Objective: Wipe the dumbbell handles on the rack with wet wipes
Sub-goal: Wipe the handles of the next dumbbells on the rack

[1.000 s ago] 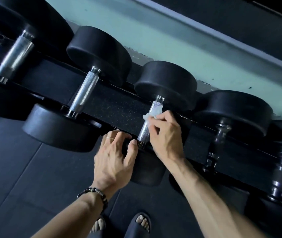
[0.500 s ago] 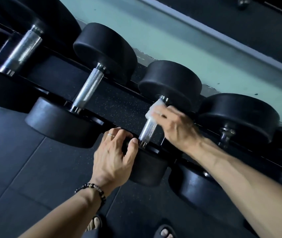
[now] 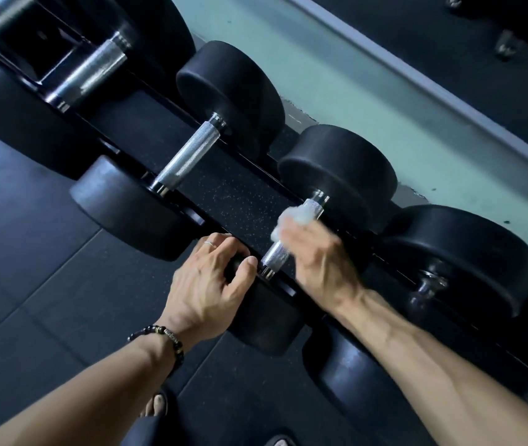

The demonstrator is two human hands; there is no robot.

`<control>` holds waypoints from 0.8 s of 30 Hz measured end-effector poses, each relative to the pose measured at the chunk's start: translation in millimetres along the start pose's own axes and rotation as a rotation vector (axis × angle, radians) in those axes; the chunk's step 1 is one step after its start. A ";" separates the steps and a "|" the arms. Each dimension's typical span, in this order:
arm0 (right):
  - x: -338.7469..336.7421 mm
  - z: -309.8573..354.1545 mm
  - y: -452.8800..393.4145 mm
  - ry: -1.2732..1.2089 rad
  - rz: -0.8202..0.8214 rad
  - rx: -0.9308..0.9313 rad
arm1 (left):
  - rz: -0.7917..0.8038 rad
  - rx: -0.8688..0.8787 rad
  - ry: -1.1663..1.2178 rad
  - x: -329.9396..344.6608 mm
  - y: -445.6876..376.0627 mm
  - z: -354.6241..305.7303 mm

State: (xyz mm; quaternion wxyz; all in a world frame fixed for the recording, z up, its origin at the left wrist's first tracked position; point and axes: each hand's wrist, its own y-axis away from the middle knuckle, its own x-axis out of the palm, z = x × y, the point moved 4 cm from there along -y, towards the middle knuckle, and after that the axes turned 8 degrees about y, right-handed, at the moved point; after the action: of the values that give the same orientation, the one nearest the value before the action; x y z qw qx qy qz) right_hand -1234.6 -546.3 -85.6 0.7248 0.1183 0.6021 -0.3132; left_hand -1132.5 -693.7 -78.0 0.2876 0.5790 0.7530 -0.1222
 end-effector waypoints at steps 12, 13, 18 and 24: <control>-2.4 3.2 2.7 -0.155 0.107 0.028 | 0.002 -0.002 -0.001 -2.3 -0.5 0.0; -5.4 10.0 5.9 -0.180 0.200 -0.078 | 0.003 -0.004 -0.002 -2.5 -0.5 0.0; -22.5 -24.5 -18.5 -0.173 0.026 0.113 | 0.012 -0.006 0.001 -1.9 0.7 0.7; -7.6 13.2 2.1 -0.340 0.407 0.019 | 0.004 0.002 -0.005 -1.3 -0.6 0.8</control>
State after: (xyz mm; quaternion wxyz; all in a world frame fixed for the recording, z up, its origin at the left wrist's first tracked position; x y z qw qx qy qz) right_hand -1223.3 -549.5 -75.6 0.8625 0.1895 0.4326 -0.1817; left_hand -1132.6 -695.4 -78.0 0.2890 0.5806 0.7511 -0.1236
